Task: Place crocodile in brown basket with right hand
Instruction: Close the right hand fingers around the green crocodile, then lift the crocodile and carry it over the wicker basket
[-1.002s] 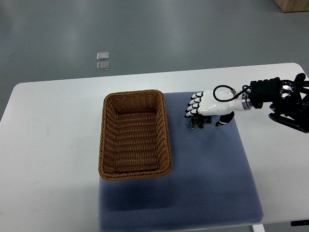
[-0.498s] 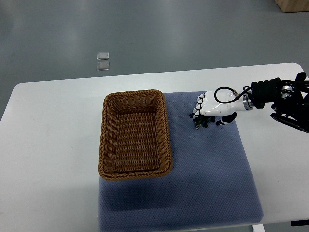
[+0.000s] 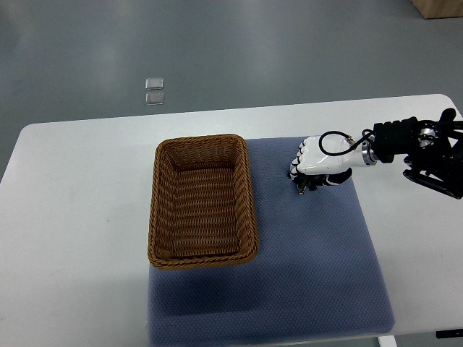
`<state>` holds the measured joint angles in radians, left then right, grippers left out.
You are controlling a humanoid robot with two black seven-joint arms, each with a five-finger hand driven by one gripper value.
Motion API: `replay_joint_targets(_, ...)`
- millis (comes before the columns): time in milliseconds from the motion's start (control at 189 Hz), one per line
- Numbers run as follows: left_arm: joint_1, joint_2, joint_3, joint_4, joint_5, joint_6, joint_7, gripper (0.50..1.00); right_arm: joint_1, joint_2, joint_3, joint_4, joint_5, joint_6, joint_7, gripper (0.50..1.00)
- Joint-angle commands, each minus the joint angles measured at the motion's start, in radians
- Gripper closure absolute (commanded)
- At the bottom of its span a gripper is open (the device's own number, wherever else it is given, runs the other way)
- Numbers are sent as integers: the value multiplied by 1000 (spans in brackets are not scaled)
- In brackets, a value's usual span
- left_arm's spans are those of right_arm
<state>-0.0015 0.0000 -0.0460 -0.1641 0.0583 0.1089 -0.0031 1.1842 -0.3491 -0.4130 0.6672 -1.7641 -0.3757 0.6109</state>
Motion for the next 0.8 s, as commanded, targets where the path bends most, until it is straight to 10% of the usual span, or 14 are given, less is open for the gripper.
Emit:
replay_joint_targets(0, 0, 0, 0, 0, 0, 0, 0, 500, 0, -1, 0, -1, 0, 0, 0, 957)
replay_joint_targets(795, 0, 0, 0, 0, 0, 0, 0, 500, 55, -16, 17, 5, 20, -72, 0, 1000)
